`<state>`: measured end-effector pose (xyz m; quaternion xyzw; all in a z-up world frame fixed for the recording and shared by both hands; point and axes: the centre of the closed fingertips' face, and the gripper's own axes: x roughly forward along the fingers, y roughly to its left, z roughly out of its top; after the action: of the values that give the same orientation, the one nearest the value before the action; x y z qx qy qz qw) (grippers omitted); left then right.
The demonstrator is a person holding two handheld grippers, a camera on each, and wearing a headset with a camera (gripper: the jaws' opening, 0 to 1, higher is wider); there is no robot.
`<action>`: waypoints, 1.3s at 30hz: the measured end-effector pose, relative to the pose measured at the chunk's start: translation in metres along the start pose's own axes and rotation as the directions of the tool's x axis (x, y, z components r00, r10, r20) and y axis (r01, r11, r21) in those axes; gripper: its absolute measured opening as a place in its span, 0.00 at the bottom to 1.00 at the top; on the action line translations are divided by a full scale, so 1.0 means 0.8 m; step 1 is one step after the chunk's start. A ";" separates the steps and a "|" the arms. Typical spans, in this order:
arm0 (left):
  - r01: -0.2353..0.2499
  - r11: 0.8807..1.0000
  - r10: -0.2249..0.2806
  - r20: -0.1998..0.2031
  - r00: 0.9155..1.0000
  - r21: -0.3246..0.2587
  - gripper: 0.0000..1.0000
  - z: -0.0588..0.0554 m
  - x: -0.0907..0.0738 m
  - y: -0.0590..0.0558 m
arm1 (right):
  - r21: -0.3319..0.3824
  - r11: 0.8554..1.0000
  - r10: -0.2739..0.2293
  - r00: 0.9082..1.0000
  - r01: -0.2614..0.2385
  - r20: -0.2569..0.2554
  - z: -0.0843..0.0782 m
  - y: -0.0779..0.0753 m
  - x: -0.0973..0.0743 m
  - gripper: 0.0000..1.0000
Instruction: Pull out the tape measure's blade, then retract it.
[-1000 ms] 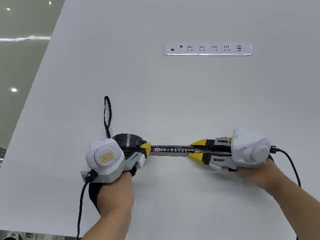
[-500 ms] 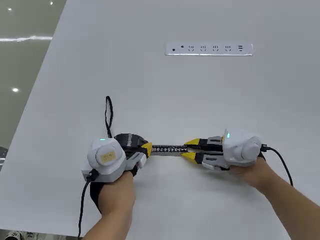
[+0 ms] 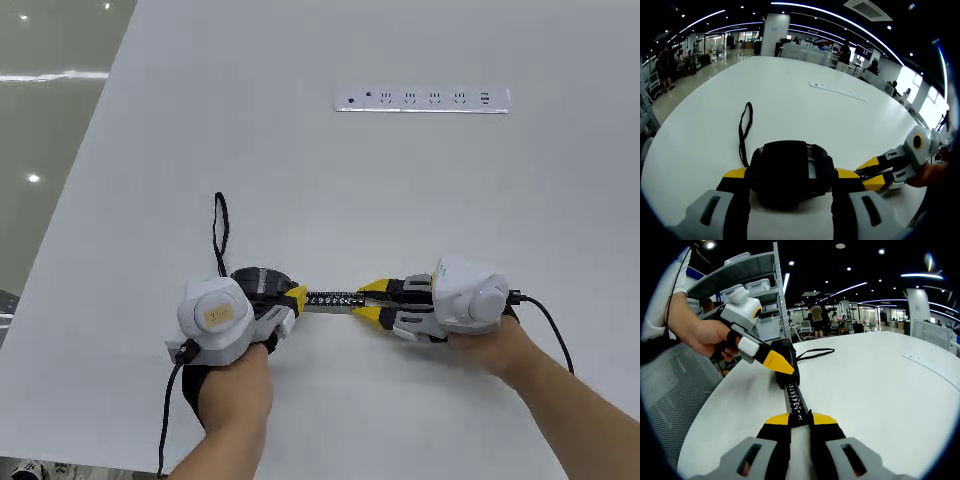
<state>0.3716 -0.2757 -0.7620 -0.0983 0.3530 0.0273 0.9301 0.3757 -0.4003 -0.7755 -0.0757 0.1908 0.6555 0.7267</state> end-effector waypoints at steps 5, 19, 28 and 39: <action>0.000 1.000 0.000 -0.001 1.000 0.000 0.64 0.000 0.000 0.000 | 0.004 1.000 0.008 1.000 -0.008 -0.001 0.002 0.000 0.004 0.13; -0.001 1.000 0.001 -0.001 1.000 -0.001 0.64 0.000 0.000 0.000 | -0.001 1.000 0.013 1.000 -0.013 -0.003 0.011 0.001 0.023 0.13; -0.001 1.000 0.001 -0.002 1.000 0.000 0.64 0.000 0.000 0.000 | -0.010 1.000 0.027 1.000 -0.027 -0.005 0.014 0.008 0.040 0.13; -0.001 1.000 0.001 0.000 1.000 -0.009 0.64 0.001 0.000 0.000 | -0.015 0.999 0.032 0.999 -0.032 -0.005 0.016 0.013 0.052 0.13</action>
<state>0.3721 -0.2756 -0.7618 -0.1022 0.3531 0.0296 0.9295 0.3708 -0.3562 -0.7779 -0.0798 0.1887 0.6684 0.7150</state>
